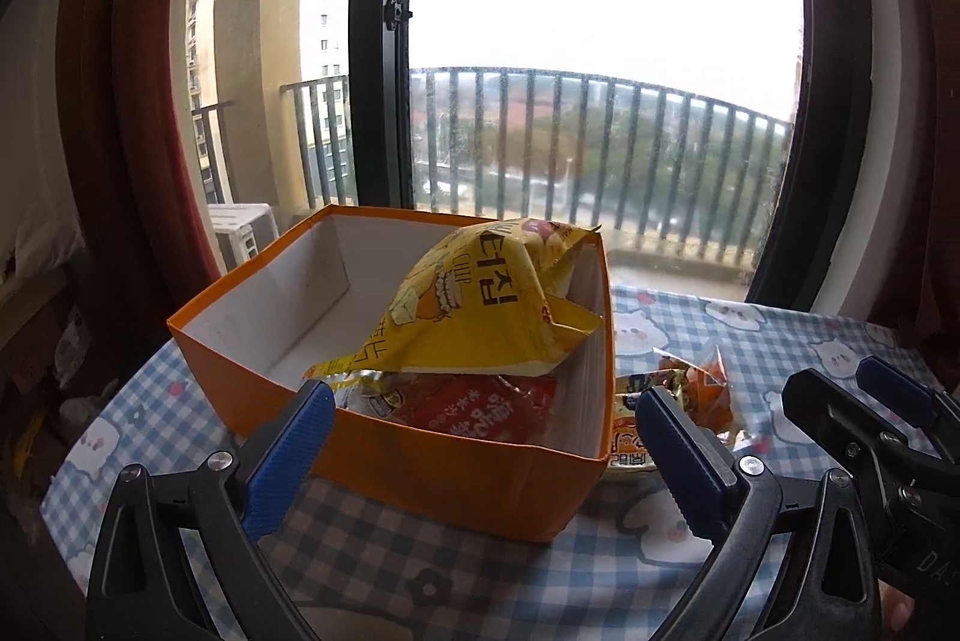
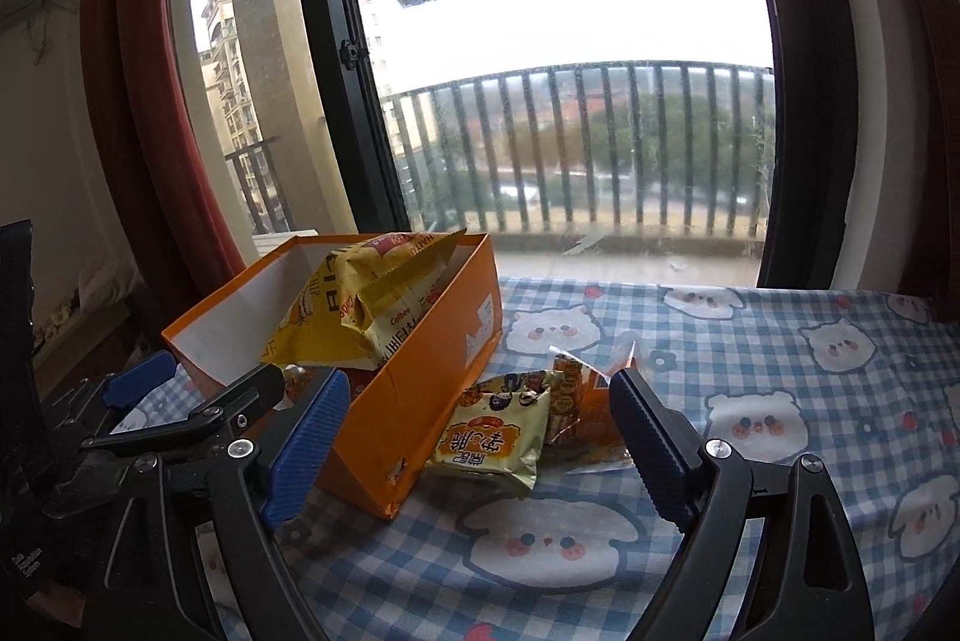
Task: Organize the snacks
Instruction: 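Withdraw both tools from the box toward the remaining two packets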
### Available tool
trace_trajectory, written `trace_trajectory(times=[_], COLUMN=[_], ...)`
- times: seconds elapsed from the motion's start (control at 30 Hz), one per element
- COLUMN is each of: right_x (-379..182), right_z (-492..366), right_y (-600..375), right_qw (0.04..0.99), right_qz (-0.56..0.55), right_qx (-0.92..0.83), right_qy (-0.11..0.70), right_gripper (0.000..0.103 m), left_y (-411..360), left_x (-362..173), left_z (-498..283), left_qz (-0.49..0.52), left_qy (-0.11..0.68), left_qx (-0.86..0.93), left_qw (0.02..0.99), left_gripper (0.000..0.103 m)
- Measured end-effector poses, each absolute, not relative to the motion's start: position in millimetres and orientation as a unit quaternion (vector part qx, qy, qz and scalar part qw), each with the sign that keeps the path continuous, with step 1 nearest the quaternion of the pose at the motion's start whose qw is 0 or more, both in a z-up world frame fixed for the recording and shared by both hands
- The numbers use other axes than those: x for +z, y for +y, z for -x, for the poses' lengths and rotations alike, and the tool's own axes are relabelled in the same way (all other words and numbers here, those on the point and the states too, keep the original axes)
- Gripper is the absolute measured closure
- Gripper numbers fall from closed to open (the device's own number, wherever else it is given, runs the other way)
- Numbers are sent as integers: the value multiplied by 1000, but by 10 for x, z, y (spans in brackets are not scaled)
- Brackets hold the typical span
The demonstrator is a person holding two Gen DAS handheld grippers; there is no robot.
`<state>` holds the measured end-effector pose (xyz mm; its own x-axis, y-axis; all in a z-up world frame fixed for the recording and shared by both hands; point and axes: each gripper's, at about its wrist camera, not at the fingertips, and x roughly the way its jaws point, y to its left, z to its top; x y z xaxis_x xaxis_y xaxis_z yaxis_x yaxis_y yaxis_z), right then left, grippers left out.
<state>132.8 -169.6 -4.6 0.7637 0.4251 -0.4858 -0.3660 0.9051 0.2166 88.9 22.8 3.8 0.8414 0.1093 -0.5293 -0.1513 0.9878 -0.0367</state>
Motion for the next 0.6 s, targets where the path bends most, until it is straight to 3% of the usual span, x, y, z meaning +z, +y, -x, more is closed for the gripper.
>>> trace_trajectory(times=[0.6], right_x=[-281], right_z=[-1296], right_y=[-2516], right_qw=[946], right_qz=[-63], right_qx=[134], right_qy=[288], right_gripper=[13], left_y=[-522], left_x=[-158], left_z=[-867], left_qz=[24], left_qy=[273], left_qx=[30], left_qw=[961], left_gripper=[4])
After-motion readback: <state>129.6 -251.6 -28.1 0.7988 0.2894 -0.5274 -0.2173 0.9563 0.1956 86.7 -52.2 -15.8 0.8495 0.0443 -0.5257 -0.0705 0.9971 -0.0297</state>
